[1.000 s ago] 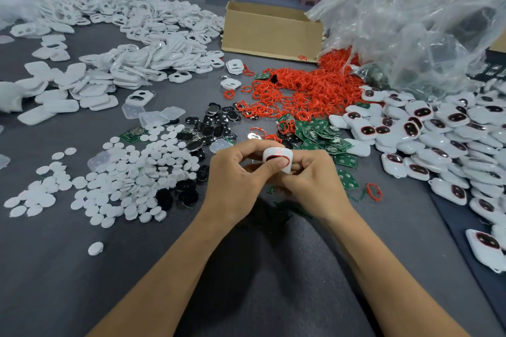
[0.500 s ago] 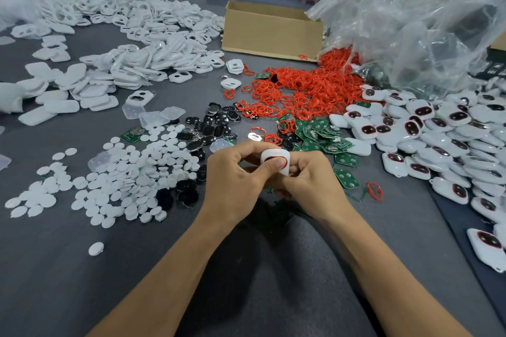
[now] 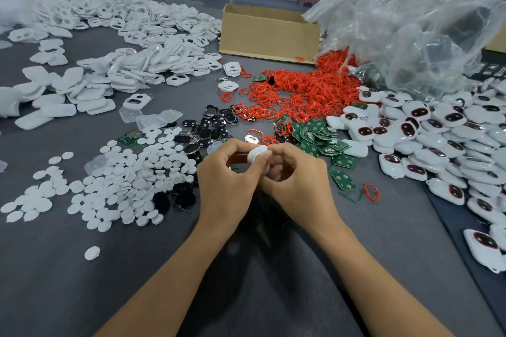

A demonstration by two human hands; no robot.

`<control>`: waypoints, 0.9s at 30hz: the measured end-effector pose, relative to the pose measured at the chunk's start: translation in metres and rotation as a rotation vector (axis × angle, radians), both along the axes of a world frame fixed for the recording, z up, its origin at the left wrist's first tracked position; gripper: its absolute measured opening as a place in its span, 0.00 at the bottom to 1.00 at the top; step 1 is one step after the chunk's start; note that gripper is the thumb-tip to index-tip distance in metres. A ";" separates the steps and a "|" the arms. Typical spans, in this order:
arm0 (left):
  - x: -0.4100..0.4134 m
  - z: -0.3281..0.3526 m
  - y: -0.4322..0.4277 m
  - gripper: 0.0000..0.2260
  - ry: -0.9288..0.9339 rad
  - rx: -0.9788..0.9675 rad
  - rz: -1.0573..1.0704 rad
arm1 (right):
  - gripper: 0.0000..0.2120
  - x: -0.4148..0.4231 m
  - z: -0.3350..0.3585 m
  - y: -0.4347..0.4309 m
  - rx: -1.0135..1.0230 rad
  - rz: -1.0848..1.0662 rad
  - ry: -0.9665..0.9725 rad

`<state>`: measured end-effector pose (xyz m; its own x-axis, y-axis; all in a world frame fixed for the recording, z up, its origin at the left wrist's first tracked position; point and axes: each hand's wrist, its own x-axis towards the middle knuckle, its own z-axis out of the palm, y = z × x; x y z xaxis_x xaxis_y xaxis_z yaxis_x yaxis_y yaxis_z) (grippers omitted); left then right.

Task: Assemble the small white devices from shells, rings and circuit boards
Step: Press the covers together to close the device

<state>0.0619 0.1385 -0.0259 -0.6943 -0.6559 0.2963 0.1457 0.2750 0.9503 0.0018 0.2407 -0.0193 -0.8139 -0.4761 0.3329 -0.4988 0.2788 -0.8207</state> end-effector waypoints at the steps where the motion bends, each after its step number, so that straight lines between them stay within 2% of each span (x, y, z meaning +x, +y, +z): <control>1: 0.001 0.001 0.000 0.03 0.008 -0.008 0.007 | 0.13 0.000 -0.001 0.000 -0.003 0.010 -0.009; 3: 0.002 0.003 -0.001 0.10 0.028 0.031 0.044 | 0.17 0.001 -0.001 -0.002 -0.027 -0.002 -0.008; 6: 0.001 0.005 -0.005 0.16 0.066 0.215 0.097 | 0.21 0.002 0.002 -0.001 -0.067 -0.039 0.126; 10: 0.000 0.006 -0.009 0.17 0.143 0.249 0.158 | 0.22 0.002 0.000 0.000 0.213 -0.002 0.238; 13: -0.001 0.005 -0.010 0.17 0.170 0.257 0.162 | 0.21 0.003 0.000 -0.002 0.154 -0.086 0.308; 16: -0.001 0.004 -0.009 0.17 0.168 0.255 0.159 | 0.21 0.006 -0.003 -0.004 0.255 -0.027 0.284; 21: -0.001 0.002 -0.010 0.16 0.149 0.315 0.073 | 0.16 0.002 0.003 -0.002 0.047 -0.063 0.206; 25: -0.004 0.001 -0.007 0.07 0.055 0.325 -0.090 | 0.18 0.002 0.006 -0.002 -0.075 -0.075 0.185; 27: -0.005 -0.001 -0.006 0.05 0.038 0.299 -0.111 | 0.18 0.000 0.007 -0.001 -0.126 -0.030 0.068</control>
<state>0.0569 0.1327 -0.0264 -0.7584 -0.6390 0.1287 0.1961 -0.0353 0.9800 0.0018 0.2400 -0.0122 -0.8006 -0.4027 0.4437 -0.5476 0.1913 -0.8146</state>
